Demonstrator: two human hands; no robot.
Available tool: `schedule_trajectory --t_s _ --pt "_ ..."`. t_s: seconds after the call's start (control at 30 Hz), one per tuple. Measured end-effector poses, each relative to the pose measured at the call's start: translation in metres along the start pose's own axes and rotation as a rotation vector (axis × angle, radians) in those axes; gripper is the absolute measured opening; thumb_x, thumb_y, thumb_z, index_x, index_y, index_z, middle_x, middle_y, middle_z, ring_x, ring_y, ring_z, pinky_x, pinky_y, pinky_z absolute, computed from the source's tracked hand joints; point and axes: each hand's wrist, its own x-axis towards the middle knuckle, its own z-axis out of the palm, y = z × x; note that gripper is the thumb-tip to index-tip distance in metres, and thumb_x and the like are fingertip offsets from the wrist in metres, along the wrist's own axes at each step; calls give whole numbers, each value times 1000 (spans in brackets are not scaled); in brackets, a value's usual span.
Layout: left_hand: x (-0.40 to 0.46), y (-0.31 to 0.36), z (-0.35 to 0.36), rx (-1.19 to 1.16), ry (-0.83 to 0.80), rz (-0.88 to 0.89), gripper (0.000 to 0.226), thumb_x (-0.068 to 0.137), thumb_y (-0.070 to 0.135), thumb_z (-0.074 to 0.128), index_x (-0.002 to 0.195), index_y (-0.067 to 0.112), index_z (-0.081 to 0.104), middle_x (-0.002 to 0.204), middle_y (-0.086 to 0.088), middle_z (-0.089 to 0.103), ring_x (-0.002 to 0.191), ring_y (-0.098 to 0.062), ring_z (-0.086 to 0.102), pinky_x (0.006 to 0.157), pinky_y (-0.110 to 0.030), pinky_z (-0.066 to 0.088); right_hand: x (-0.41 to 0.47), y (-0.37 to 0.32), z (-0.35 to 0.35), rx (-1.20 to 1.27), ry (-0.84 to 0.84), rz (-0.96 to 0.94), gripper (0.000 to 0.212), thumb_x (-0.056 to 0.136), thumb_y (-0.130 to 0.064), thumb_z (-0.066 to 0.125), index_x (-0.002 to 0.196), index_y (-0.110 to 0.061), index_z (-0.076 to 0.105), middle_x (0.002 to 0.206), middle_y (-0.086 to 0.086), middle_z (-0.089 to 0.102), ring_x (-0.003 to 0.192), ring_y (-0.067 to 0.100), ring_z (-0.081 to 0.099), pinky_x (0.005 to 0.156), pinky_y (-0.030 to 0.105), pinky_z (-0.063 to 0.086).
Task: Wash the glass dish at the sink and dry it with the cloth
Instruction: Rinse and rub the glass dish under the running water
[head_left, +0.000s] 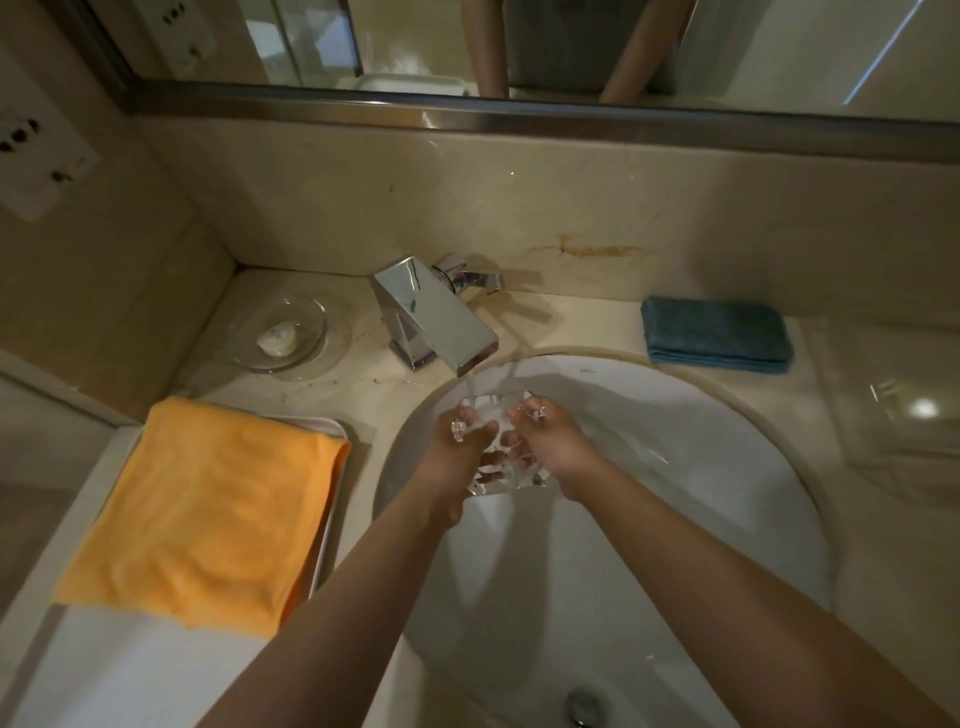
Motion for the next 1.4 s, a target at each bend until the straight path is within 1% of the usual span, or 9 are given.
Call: schedule_trajectory --t_s 0.17,0.37,0.6,0.7,0.77,0.87,1.07,1.23,1.4 --pt "2 -1 -1 -2 101 12 21 89 6 55 106 14 45 78 -5 61 62 -19 57 54 -27 46 0 2 -6 -48 -166 4 38 91 -3 53 125 -16 43 92 2 62 74 14 61 60 24 52" --pt "0 0 0 4 83 34 7 95 21 48 98 14 48 82 -9 59 50 -12 58 36 -17 41 -14 -7 0 -59 -50 32 44 79 -11 71 115 -19 45 87 5 63 58 8 53 35 8 36" --pt "-3 2 -6 -99 -110 -13 47 92 48 43 123 14 54 121 -15 63 105 -35 65 91 -57 48 -15 -8 3 -139 98 -22 41 88 -42 57 108 -7 57 80 6 64 56 7 57 34 6 37" --pt "-4 -1 -4 -121 -55 -13 41 92 49 42 115 19 57 117 -14 65 102 -35 65 93 -59 47 -17 -15 3 -257 101 -19 40 91 -49 45 100 -12 58 78 0 62 57 7 56 36 5 36" --pt "-5 -3 0 -121 -15 12 37 93 48 42 112 20 56 114 -12 66 96 -31 67 82 -49 55 -16 -14 8 -456 138 -105 38 94 -44 42 119 -16 50 104 1 60 85 14 59 62 7 42" --pt "-5 -2 4 -85 -15 60 36 95 46 39 115 20 53 108 -7 67 89 -25 68 73 -41 56 -12 -6 17 -1003 96 -367 58 96 -27 39 147 -21 14 156 0 16 142 25 16 114 35 19" --pt "-3 -5 -2 -37 -2 88 36 97 46 32 111 26 59 104 3 69 95 -6 67 66 -19 50 -15 21 18 -1281 -103 -576 78 71 -44 -12 144 -17 -17 142 -10 -32 131 13 -34 115 39 -15" --pt "-6 -4 2 -83 13 49 31 97 44 35 113 24 53 103 -3 67 84 -17 70 52 -26 55 -5 14 14 -1284 -73 -450 62 84 -51 -8 141 -29 -21 152 -17 -22 137 12 -29 113 47 -11" --pt "-2 3 3 -106 74 38 32 95 41 42 104 16 60 100 -13 70 92 -30 68 80 -41 54 14 -7 8 -912 -25 -378 41 95 -37 40 132 -19 44 134 6 46 120 24 45 99 40 40"
